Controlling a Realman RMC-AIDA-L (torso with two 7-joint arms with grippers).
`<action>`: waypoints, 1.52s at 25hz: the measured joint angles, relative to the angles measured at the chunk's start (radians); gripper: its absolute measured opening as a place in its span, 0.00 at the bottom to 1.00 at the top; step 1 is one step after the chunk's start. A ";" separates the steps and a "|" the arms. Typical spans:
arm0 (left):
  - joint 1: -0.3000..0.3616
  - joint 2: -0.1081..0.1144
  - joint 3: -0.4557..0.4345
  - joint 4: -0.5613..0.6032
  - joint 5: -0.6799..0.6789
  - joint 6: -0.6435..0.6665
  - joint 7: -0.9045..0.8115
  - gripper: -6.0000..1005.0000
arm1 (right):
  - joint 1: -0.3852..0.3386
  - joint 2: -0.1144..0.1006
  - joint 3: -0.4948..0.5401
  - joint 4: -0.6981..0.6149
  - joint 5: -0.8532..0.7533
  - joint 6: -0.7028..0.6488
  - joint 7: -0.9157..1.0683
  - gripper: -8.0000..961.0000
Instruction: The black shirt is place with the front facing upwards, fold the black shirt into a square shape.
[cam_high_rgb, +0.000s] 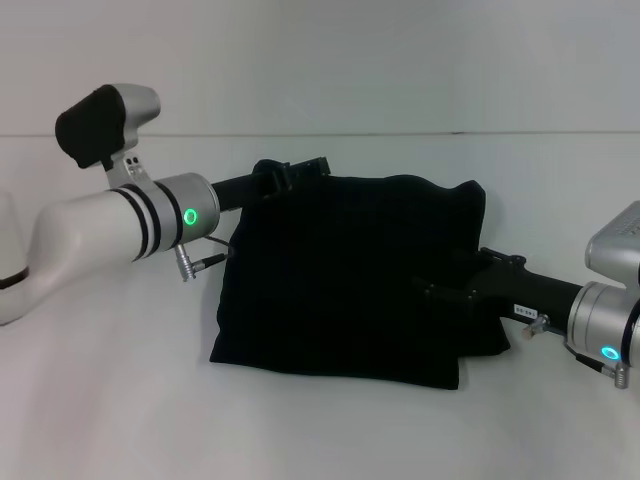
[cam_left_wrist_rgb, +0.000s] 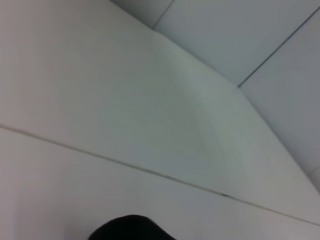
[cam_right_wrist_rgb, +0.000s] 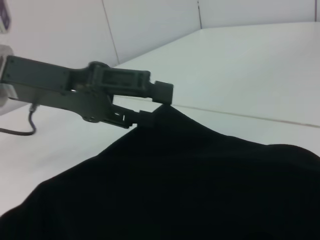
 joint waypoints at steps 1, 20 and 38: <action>-0.006 -0.001 0.000 -0.005 0.000 -0.021 0.001 0.91 | 0.000 0.000 0.000 0.000 0.000 -0.004 0.000 0.87; -0.022 0.006 -0.003 -0.038 -0.053 -0.220 -0.003 0.90 | -0.005 -0.002 0.000 0.000 -0.001 -0.068 0.000 0.87; 0.289 0.238 0.099 0.124 0.060 0.617 -0.518 0.90 | -0.173 -0.004 0.000 -0.055 -0.008 -0.353 -0.346 0.87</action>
